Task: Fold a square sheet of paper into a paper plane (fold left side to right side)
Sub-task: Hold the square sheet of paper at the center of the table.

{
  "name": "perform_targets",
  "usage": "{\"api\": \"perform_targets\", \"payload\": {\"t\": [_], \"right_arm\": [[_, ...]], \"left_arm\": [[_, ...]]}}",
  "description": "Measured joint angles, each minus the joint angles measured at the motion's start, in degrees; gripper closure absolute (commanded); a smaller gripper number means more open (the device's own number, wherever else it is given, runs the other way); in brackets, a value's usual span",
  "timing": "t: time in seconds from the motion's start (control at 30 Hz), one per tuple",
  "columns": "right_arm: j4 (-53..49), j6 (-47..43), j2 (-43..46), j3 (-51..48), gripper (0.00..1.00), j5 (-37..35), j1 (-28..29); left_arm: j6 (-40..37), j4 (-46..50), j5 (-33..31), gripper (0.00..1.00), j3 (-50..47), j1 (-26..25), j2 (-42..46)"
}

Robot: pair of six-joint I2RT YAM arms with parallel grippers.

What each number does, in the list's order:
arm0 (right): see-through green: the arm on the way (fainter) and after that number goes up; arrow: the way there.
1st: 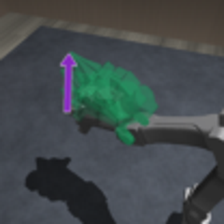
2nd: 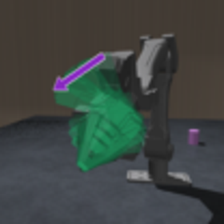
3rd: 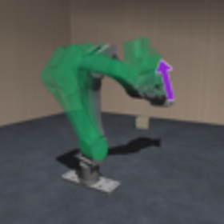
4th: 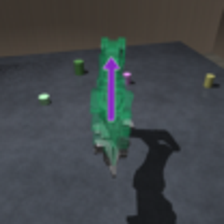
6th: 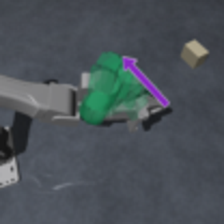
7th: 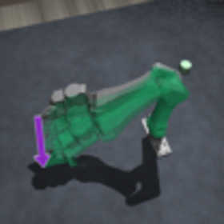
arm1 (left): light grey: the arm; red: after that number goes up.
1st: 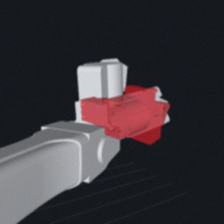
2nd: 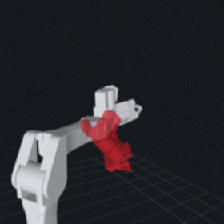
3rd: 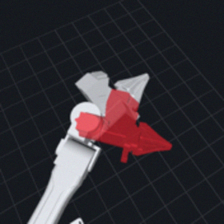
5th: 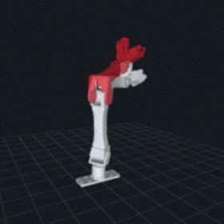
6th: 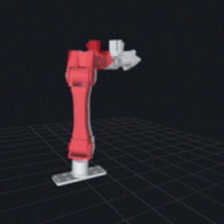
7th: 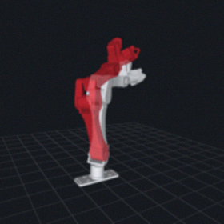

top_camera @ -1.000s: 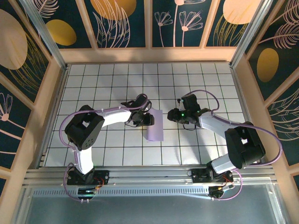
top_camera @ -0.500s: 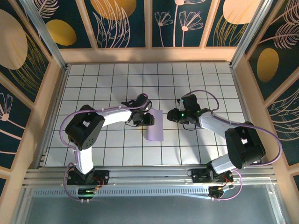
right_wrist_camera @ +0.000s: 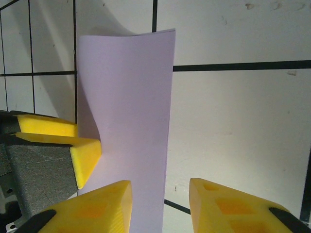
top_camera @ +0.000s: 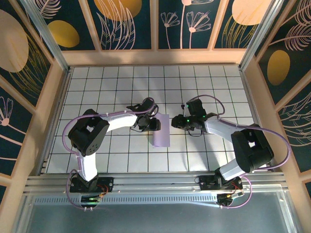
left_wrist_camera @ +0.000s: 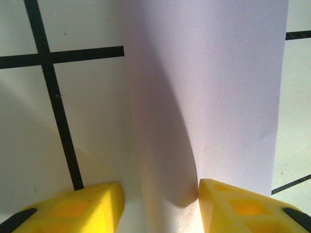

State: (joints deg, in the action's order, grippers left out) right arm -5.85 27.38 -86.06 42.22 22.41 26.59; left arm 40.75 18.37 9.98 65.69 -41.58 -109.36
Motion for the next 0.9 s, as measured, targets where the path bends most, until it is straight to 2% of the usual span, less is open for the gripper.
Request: {"api": "perform_targets", "payload": {"t": [0.9], "right_arm": [[0.7,0.2,-0.2,0.0,0.66,0.7,0.1]], "left_arm": [[0.9,0.5,0.0,0.53,0.4,0.0,-0.3]]}}
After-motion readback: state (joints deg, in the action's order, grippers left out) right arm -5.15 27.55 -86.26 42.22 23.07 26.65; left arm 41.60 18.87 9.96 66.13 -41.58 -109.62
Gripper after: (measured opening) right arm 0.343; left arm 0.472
